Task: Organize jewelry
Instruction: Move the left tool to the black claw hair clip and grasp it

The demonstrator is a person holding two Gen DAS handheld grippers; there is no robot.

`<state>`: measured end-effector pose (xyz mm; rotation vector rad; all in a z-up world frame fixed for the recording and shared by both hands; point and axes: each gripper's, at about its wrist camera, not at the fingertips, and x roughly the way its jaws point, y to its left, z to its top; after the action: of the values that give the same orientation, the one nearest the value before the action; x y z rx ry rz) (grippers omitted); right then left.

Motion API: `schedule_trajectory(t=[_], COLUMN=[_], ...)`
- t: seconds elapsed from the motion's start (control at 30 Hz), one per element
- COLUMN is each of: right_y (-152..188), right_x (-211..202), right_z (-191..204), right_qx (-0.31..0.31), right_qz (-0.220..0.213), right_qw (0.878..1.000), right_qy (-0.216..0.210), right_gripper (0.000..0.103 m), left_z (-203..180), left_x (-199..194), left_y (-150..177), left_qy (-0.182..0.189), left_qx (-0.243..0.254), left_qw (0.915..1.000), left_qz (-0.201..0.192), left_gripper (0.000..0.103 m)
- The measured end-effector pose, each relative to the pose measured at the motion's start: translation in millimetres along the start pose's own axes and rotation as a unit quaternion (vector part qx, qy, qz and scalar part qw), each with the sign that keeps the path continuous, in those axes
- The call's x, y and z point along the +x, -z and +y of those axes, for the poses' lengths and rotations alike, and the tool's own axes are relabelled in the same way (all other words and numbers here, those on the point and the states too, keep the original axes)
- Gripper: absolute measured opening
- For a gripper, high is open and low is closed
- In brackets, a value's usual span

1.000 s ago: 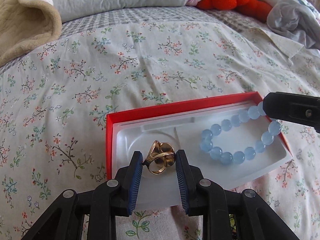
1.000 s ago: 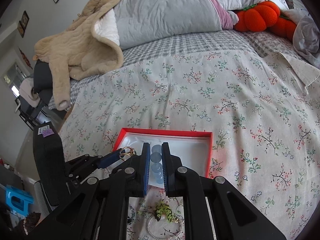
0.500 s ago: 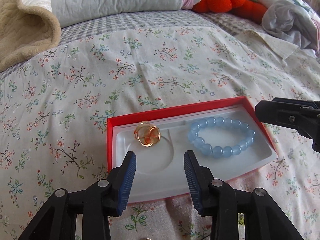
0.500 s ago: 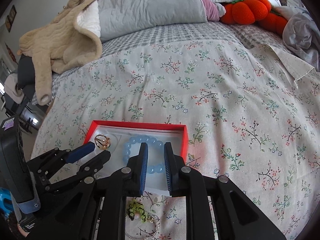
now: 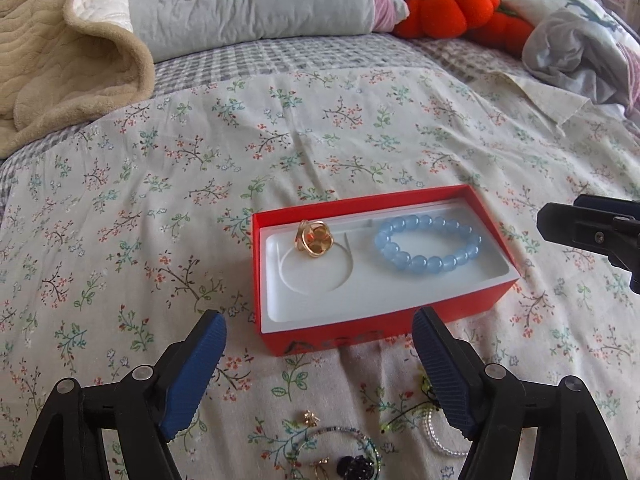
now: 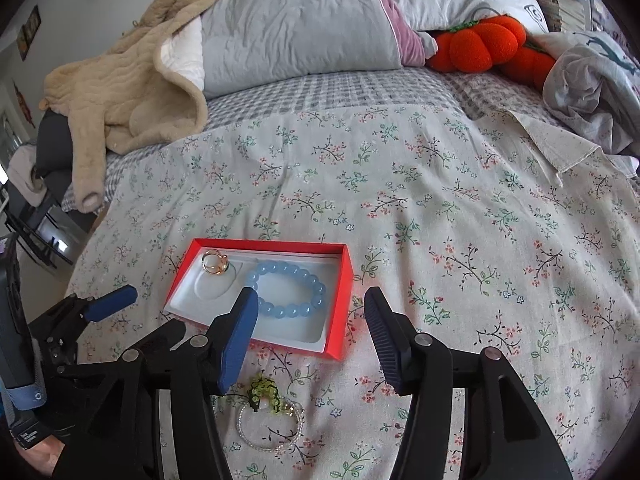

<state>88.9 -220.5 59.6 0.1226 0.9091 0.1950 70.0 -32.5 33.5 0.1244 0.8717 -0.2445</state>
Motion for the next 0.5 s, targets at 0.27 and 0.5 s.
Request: schedule_trajectory(t=[0.27, 0.5], right_y=[19.5, 35.0], right_x=[-10.2, -12.2], right_z=[-2.3, 3.0], right_qx=[-0.001, -0.010], right_qz=[0.009, 0.019], right_qw=[1.000, 1.000], right_qy=[0.011, 0.016], right_gripper=[0.065, 0.066], left_z=[5.0, 10.1], left_x=[-11.6, -16.2], left_y=[19.0, 37.6], left_qy=[-0.008, -0.012], left_qx=[-0.013, -0.020], left_qw=[0.9998, 0.9994], left_qz=[0.011, 0.025], left_gripper=[0.089, 0.091])
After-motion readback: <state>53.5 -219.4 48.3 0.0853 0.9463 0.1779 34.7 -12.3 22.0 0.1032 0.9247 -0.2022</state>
